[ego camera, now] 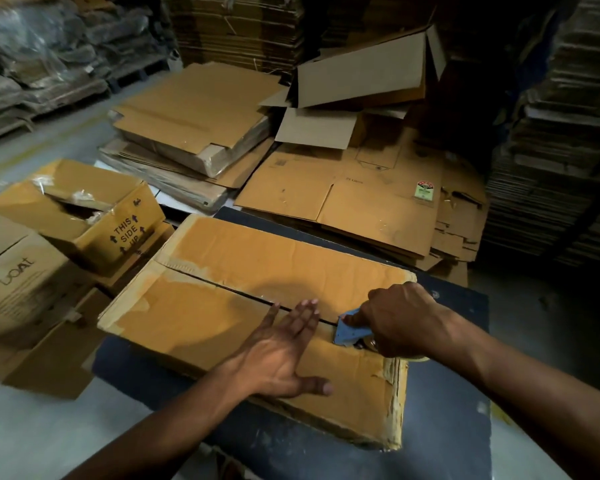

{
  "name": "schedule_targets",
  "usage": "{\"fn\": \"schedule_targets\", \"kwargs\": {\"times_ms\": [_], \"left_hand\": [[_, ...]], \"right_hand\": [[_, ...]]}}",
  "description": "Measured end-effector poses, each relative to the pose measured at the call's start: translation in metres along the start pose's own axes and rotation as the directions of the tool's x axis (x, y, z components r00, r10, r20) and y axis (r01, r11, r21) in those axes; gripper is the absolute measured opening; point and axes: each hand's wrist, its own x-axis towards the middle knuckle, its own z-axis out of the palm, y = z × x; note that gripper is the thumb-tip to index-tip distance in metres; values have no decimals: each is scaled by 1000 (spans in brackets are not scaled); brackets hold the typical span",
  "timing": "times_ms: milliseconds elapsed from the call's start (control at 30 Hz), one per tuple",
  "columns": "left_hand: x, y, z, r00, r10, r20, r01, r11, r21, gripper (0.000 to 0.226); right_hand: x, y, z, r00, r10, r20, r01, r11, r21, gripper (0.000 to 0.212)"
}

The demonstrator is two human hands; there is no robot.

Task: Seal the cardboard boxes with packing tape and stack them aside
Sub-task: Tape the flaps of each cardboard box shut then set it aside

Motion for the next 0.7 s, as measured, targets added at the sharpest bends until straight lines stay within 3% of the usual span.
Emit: {"fn": "schedule_targets", "kwargs": {"times_ms": [167,300,367,500,700], "left_hand": [[-30,-32,-1,1000,-1,-28,1,1000,-4,106],[-25,-8,-12,988,-103,-112,108,994,33,117],[-14,14,-17,982,-82,-168,88,996,28,119],[8,46,-10,997,-28,-66,22,996,-89,127],[11,43,2,998,-18,-57,16,999,-34,120]], "right_hand": [[-4,5,1,1000,-6,-19,6,1000,31,54],[-4,0,-1,999,-2,-32,3,1000,11,52],[-3,-2,-1,1000,13,-25,-13,1000,12,48],[0,-3,-6,998,53,46,-52,999,-15,39],[-7,5,-25,982,30,188,-27,999,-16,34]]}}
